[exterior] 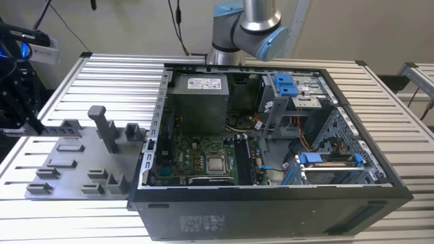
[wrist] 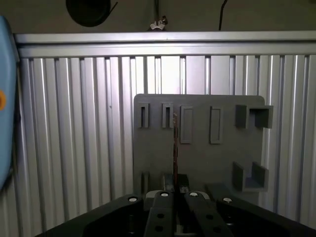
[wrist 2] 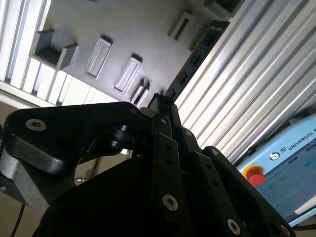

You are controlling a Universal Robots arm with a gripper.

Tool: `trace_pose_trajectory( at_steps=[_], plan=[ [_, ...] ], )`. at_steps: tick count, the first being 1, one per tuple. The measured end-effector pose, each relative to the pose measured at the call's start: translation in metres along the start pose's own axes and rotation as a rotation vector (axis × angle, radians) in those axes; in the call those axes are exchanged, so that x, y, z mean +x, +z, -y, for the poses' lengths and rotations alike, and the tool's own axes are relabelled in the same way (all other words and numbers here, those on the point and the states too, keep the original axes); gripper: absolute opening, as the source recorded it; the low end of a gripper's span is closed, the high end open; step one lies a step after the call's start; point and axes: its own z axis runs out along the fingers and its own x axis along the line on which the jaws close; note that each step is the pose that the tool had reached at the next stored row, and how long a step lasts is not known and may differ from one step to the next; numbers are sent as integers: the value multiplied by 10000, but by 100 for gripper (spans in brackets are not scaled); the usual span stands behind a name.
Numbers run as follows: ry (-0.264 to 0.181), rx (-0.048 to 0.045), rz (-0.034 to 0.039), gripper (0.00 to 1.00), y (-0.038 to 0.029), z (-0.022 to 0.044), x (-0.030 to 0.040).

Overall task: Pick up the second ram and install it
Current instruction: 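Pick up the second ram and move it above second insertion slot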

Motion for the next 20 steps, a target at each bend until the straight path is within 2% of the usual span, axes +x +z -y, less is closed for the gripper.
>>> trace_pose_trajectory(
  at_steps=[20],
  plan=[
    [0,0,0,14,-217,6,-4]
  ],
)
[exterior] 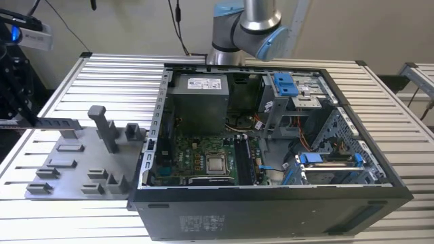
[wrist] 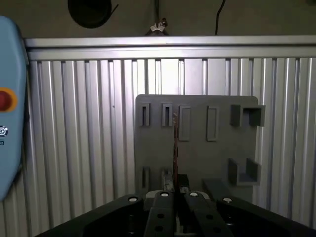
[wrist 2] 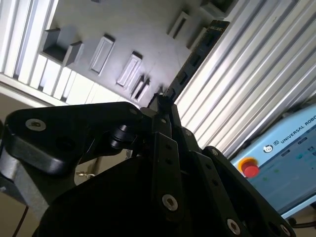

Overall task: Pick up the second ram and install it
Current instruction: 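Pick up the second ram and move it above second insertion slot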

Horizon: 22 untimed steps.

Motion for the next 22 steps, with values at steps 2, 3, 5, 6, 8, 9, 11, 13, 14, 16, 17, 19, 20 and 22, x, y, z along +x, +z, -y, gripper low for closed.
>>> trace_pose_trajectory(
  at_steps=[2,3,5,6,8,9,11,13,14,16,17,19,20,22],
  plan=[
    [0,0,0,14,-23,1,0],
    [0,0,0,14,-34,1,-1],
    [0,0,0,14,-57,2,-1],
    [0,-1,0,14,-68,2,-1],
    [0,0,0,14,-90,2,-2],
    [0,-1,0,14,-102,3,-2],
    [0,1,0,14,-126,3,-2],
    [0,1,0,14,-150,4,-3],
    [0,0,0,14,-162,4,-3],
    [0,0,0,14,-186,5,-4],
    [0,1,1,14,-196,5,-4],
    [0,0,0,14,-218,6,-4],
    [0,0,0,14,-229,6,-4],
    [0,-1,0,14,-253,7,-5]
  ],
)
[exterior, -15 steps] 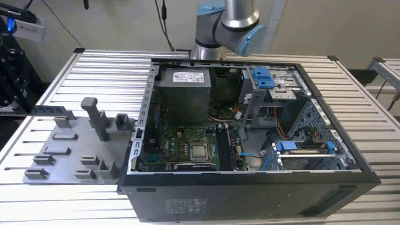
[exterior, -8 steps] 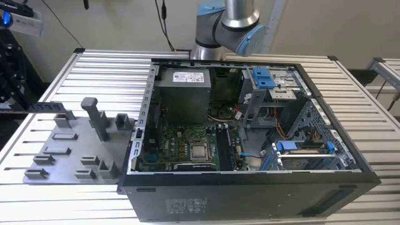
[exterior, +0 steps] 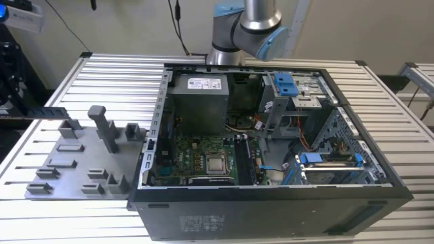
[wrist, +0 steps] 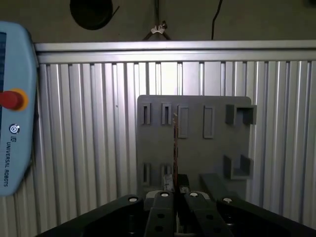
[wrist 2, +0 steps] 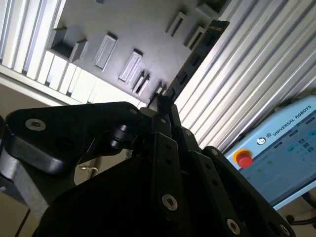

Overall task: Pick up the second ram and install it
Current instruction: 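Pick up the second ram and move it above second insertion slot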

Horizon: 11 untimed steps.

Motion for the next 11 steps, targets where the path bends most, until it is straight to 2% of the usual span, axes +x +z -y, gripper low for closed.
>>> trace_pose_trajectory(
  at_steps=[11],
  plan=[
    [0,2,1,14,-138,3,-2]
  ],
)
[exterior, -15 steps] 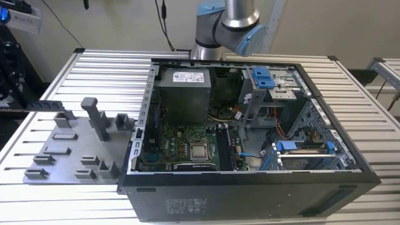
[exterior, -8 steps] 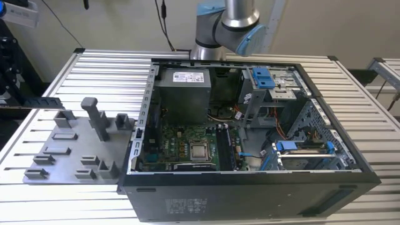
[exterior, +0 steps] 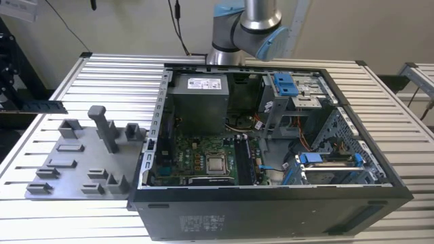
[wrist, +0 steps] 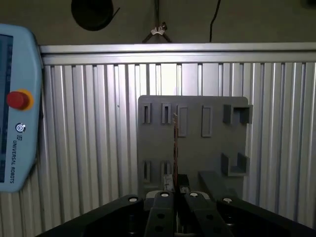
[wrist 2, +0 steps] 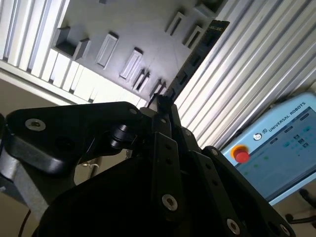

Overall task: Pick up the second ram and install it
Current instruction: 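Pick up the second ram and move it above second insertion slot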

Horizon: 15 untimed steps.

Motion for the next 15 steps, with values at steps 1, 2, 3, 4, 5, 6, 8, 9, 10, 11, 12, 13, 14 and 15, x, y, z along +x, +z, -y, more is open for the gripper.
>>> trace_pose_trajectory(
  at_steps=[1,2,3,4,5,6,8,9,10,11,12,13,14,15],
  plan=[
    [0,0,0,14,-8,0,0],
    [0,-1,0,14,-16,0,-1],
    [0,0,0,14,-24,1,-1],
    [0,0,0,14,-35,1,-1],
    [0,-1,-1,14,-45,2,-1],
    [0,-1,-1,14,-54,2,-1],
    [0,0,0,14,-73,2,-2],
    [0,0,0,14,-83,2,-2],
    [0,-1,0,14,-93,3,-2],
    [0,0,0,14,-102,3,-2],
    [1,0,0,14,-111,3,-2],
    [0,-1,0,14,-119,3,-2],
    [0,0,0,14,-128,4,-3],
    [0,-1,0,14,-135,4,-3]
  ],
)
